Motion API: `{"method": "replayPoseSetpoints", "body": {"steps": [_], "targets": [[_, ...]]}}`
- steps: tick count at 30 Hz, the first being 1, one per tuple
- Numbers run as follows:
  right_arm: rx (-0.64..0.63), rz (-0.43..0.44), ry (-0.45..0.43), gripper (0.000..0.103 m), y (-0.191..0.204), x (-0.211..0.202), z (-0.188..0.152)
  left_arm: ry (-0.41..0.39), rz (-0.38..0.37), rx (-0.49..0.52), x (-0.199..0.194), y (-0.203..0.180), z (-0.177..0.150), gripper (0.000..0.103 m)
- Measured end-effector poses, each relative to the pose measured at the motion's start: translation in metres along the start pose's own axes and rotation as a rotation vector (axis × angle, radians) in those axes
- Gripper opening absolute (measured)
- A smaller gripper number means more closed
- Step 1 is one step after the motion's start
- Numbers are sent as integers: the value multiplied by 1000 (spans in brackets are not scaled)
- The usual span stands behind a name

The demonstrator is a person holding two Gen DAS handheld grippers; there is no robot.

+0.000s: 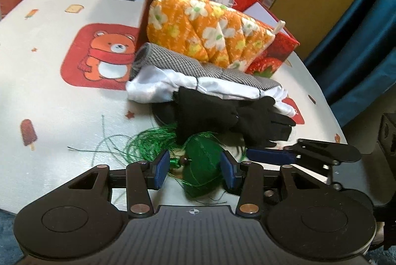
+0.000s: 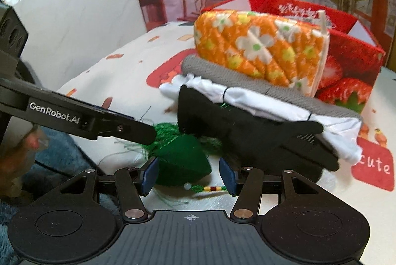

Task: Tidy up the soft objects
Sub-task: 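Move the left tool down to the green yarn bundle, then close the left tool on the green yarn bundle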

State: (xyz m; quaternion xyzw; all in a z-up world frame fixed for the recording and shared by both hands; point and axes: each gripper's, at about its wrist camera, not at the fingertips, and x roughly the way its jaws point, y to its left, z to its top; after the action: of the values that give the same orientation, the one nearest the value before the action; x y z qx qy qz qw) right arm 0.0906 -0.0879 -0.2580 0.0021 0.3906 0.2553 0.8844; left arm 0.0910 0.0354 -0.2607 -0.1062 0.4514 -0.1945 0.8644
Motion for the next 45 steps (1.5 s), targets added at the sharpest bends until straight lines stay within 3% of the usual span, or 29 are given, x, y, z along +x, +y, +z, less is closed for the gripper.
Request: {"method": "replayPoseSetpoints", "body": {"steps": [8, 30, 34, 45], "targets": [[-17, 25, 63, 50, 0, 23, -6, 51, -40, 24, 28, -3, 3, 49], [29, 52, 23, 53, -5, 31, -7, 32, -5, 89, 40, -11, 2, 51], [12, 52, -3, 48, -2, 25, -4, 24, -23, 109, 35, -14, 3, 44], [-18, 41, -51, 49, 3, 11, 2, -25, -35, 105, 24, -16, 4, 44]]}}
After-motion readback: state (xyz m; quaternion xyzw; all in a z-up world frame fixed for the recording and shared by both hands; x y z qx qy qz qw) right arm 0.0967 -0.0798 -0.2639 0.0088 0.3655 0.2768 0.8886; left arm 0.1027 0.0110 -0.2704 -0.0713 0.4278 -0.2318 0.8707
